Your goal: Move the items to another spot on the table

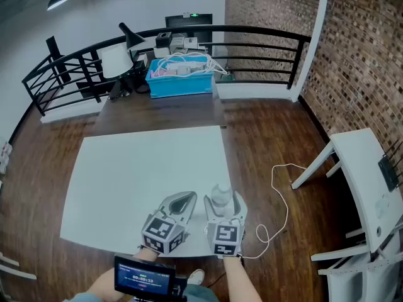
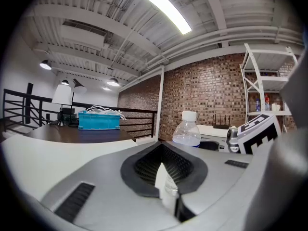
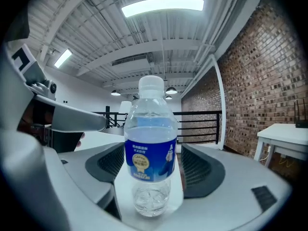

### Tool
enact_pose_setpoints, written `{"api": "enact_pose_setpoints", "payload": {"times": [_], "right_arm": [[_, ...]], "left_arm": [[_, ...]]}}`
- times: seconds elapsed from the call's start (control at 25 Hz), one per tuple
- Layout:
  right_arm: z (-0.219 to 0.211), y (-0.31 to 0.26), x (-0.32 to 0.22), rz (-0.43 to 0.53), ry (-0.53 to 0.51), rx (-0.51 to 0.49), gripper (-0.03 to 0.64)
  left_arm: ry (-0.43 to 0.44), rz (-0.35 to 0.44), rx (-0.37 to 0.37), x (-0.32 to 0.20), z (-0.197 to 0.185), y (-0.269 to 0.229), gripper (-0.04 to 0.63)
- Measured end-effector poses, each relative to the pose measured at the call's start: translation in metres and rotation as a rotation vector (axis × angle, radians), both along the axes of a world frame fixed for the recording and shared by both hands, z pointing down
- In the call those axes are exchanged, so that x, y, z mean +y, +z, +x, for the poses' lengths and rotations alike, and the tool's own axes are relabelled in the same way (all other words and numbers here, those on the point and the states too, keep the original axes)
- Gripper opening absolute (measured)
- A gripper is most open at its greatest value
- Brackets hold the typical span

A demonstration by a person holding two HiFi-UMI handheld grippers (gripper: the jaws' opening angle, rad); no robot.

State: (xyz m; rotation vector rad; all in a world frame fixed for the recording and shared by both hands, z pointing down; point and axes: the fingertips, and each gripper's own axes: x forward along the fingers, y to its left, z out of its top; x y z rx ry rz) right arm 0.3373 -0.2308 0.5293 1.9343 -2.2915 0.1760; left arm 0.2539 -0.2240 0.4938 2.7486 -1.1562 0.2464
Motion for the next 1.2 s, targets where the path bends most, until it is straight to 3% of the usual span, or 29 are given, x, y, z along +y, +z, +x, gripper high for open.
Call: {"api": "enact_pose_setpoints", "payload": {"times": [0.48,0.76,0.92,1.2], "right_arm": [[-0.002,-0.019,0.035,0.008,0.073,0.036,0.373],[-0.017,-0.045,0.049,0.039,0.055,0.05,0.325],[-0.032,-0.072,0.053,0.089,0.043,0.049,0.216],[-0.083,-0.1,0.042,0.132,-0.047,0.041,0.133]], "left_arm": [[0.05,0.022,0.019,0.022,-0.003,-0.017,0.006],[0.081,0.037,0.037,0.031,-0.005,-0.029,0.006],[0.077,0.052,0.042,0.032,-0.014,-0.039,0.006],[0.008,0.083,0.044,0.025,-0.054,-0.054,0.006]]}}
